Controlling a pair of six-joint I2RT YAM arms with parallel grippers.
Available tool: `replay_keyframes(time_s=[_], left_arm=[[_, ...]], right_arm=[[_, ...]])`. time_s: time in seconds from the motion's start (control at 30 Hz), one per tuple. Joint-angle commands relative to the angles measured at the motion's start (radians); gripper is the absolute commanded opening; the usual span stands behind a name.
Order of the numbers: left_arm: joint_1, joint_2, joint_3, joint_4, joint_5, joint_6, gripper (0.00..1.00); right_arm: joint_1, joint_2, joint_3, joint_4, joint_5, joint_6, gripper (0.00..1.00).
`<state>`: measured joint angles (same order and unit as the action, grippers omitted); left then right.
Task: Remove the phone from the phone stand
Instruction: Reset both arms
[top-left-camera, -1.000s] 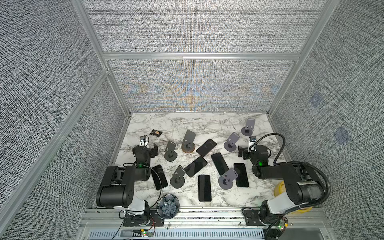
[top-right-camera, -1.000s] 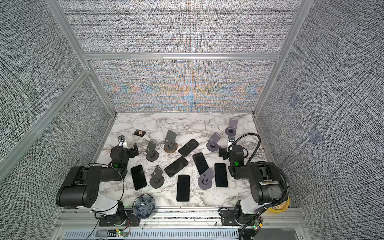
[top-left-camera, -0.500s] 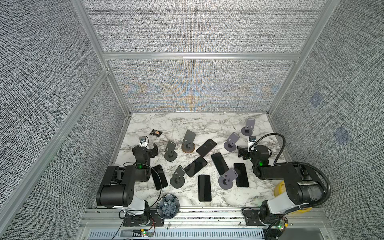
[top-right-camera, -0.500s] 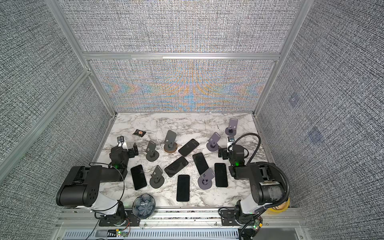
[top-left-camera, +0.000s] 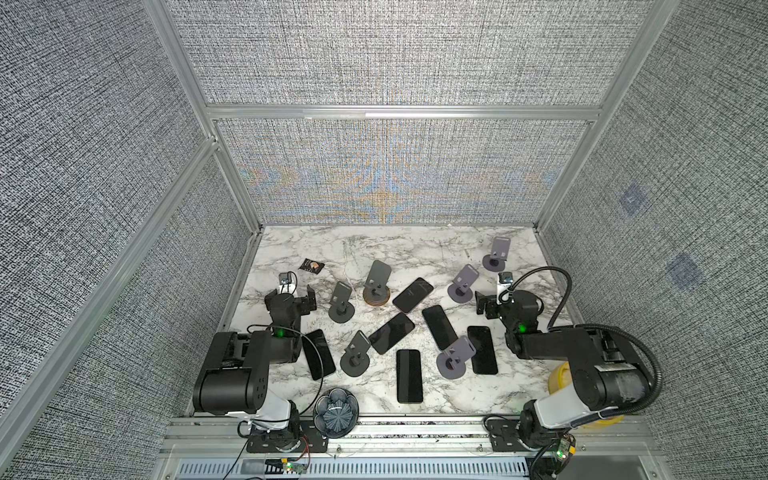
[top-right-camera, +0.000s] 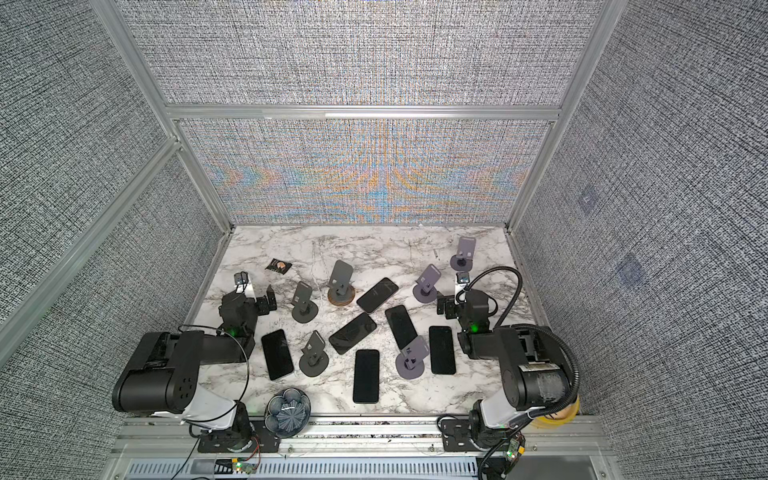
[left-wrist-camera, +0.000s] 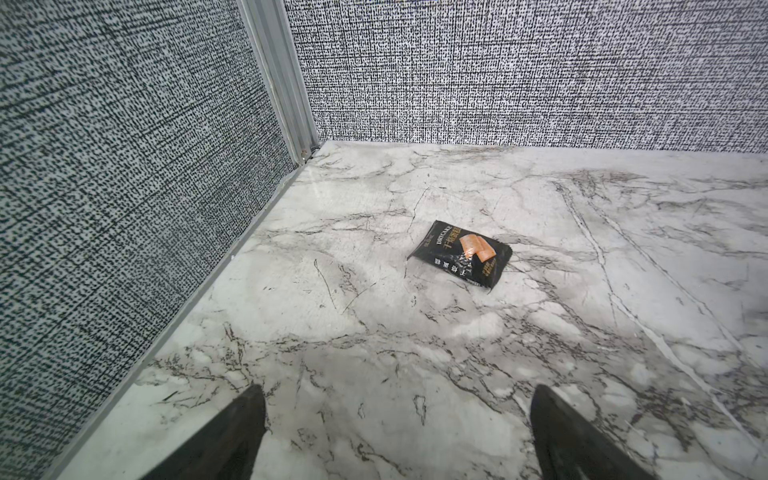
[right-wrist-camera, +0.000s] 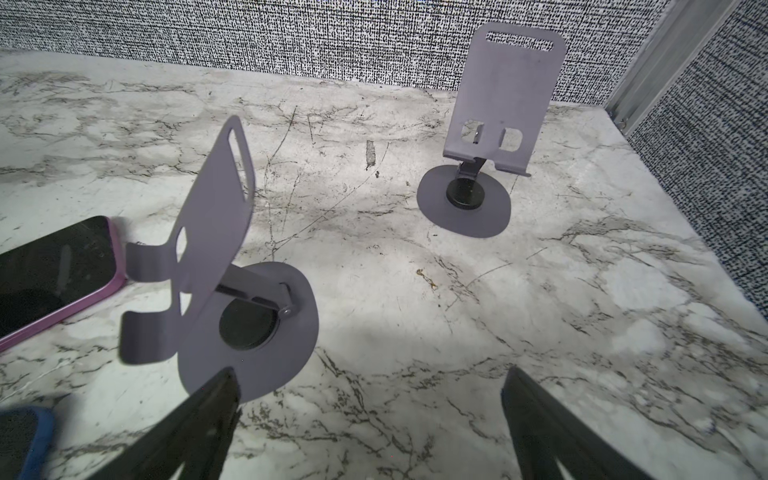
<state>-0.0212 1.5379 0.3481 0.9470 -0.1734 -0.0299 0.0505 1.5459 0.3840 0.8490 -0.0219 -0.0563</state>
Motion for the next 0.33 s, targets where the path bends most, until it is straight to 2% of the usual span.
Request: replay_keyframes(time_s=[0.0,0.3], left_arm=[[0.001,0.005,0.008,0.003,0.012,-0.003,0.99],[0.000,-0.004,-0.003,0.018,0.012,-0.002,0.99]], right_arm=[[0.001,-0.002,-0.004,0.035,0.011,0.003,0.99],[0.000,-0.002,-0.002,0.035,0.011,0.003,0.99]])
